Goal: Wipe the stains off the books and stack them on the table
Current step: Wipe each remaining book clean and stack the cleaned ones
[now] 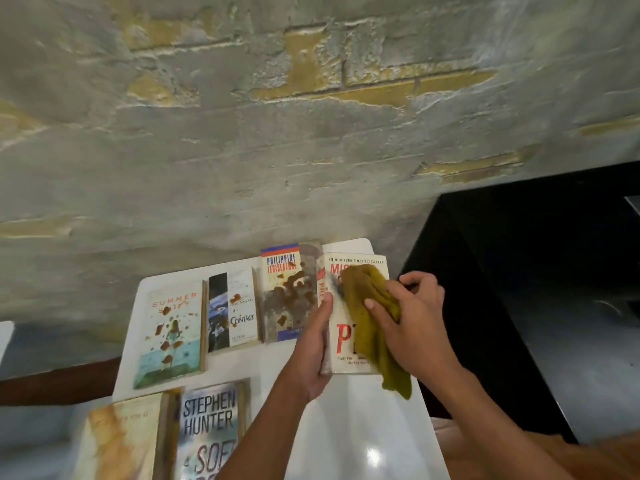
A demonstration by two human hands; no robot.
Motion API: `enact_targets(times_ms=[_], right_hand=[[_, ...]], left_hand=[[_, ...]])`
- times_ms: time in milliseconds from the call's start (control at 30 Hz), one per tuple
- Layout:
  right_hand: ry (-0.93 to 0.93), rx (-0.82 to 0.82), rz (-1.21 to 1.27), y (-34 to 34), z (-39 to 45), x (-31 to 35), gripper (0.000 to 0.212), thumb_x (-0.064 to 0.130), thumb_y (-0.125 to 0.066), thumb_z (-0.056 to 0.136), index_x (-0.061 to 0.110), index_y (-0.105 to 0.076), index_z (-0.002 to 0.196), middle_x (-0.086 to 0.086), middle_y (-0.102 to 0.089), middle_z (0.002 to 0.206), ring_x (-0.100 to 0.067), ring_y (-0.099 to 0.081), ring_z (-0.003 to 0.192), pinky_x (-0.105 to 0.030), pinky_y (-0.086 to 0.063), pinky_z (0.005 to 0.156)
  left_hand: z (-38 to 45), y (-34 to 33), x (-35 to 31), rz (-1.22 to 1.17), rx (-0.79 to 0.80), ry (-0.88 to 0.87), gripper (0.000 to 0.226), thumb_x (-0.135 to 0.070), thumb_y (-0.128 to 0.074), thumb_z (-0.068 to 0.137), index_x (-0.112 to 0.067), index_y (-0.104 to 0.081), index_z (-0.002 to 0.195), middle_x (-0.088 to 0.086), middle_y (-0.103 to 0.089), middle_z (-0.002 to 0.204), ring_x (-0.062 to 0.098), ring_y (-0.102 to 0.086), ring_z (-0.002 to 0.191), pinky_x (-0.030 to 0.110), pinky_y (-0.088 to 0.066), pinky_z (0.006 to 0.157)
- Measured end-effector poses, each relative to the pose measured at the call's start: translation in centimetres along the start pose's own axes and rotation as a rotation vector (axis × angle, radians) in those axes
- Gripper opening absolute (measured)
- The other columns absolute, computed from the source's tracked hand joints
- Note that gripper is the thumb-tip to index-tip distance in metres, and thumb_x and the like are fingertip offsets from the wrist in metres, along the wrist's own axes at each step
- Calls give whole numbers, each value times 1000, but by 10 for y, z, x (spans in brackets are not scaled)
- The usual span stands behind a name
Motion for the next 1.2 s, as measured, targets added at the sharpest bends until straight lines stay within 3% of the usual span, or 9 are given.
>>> enact_targets(times_ms=[133, 267, 433, 600, 767, 833, 933, 1067, 1200], right_hand=[[66, -27, 122, 8, -12, 33, 30, 41, -48, 101, 21, -57, 122, 7, -34, 119, -10, -36, 114, -37, -47, 102], [337, 36, -27, -3, -66, 74, 53, 57, -45, 97, 27, -41, 140, 6, -30, 130, -9, -32, 116, -27, -46, 95], [153, -111, 26, 15, -50, 65, 46, 53, -47, 98, 22, -53, 131, 3, -34, 123, -10, -38, 115, -30, -49, 97], [314, -27, 86, -7, -99, 100, 41, 47, -54, 97, 24, -54, 130, 10, -34, 125, -6, -45, 115, -21, -49, 95], [97, -187, 144, 9, -71, 99, 31, 46, -54, 98, 21, -59, 115, 6, -37, 113, -8, -56, 96, -28, -56, 83], [180, -177, 155, -1, -83, 129, 29, 42, -55, 98, 19, -60, 114, 6, -36, 110, -7, -51, 96, -18, -47, 84], [373, -92, 137, -17, -103, 166, 27, 38, -57, 98, 18, -61, 116, 6, -38, 110, -10, -48, 101, -19, -41, 90], [204, -264, 205, 7, -81, 171, 27, 39, -54, 100, 15, -63, 110, 2, -41, 108, -10, -50, 95, -29, -48, 91], [427, -215, 194, -8, -95, 221, 25, 37, -57, 99, 16, -65, 110, 3, -41, 113, -12, -47, 104, -22, -41, 90]], left_hand=[[-27, -8, -6, 30, 10, -63, 46, -52, -41, 101, -29, -58, 137, 10, -71, 123, 31, -68, 113, 47, -58, 89], [-46, -12, -15, 51, 42, -131, 50, -52, -34, 104, -26, -55, 141, 6, -68, 131, 23, -65, 120, 40, -58, 89], [-67, -9, -20, 123, 38, -234, 44, -48, -36, 105, -32, -49, 144, 8, -67, 131, 29, -65, 119, 57, -51, 100], [-85, 8, -30, 90, 52, -285, 45, -47, -38, 104, -29, -50, 144, 6, -64, 136, 26, -62, 125, 57, -46, 107], [-106, 24, -40, 159, 36, -298, 39, -42, -36, 107, -33, -48, 143, 4, -70, 127, 29, -69, 113, 55, -55, 94], [-116, 36, -54, 188, 9, -326, 39, -44, -37, 107, -35, -49, 142, 3, -69, 128, 26, -68, 114, 54, -55, 95], [-129, 53, -79, 234, -2, -386, 39, -45, -39, 106, -31, -53, 140, 5, -68, 129, 25, -67, 117, 55, -53, 99], [-145, 59, -96, 417, 1, -411, 38, -50, -38, 106, -38, -49, 140, 1, -73, 119, 23, -72, 106, 53, -57, 92], [-163, 67, -116, 519, -53, -517, 39, -53, -34, 106, -42, -48, 140, -6, -73, 115, 14, -73, 102, 46, -59, 90]])
Point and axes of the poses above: each hand's wrist, its own z-axis towards the middle knuckle, its own y-axis out of the back of the hand, x = y × z, the point moved 10 cm from there along z, towards the middle knuckle
